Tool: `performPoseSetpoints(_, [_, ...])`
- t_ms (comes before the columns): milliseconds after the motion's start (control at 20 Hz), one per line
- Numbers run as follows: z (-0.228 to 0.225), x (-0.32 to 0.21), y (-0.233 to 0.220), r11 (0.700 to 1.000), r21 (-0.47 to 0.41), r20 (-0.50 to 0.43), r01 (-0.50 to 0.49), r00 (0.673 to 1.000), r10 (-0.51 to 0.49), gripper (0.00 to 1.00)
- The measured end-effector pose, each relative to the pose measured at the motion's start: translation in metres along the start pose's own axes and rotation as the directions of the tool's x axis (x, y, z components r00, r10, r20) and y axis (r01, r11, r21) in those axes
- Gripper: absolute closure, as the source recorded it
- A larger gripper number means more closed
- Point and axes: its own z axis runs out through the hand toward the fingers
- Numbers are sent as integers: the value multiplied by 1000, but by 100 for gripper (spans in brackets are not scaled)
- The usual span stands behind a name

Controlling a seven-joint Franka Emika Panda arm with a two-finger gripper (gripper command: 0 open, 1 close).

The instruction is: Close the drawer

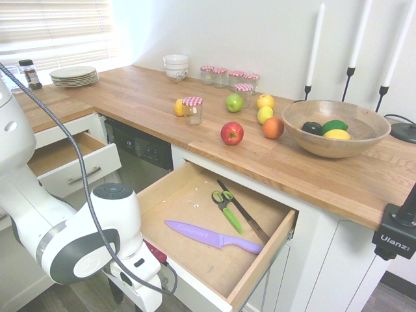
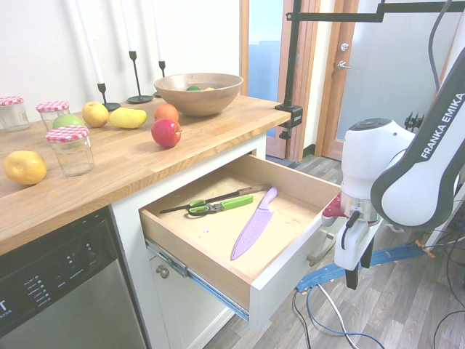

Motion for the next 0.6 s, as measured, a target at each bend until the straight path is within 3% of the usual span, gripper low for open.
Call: performPoseSetpoints(600, [-1, 9, -2, 1000, 15, -2, -9, 1000, 9, 100])
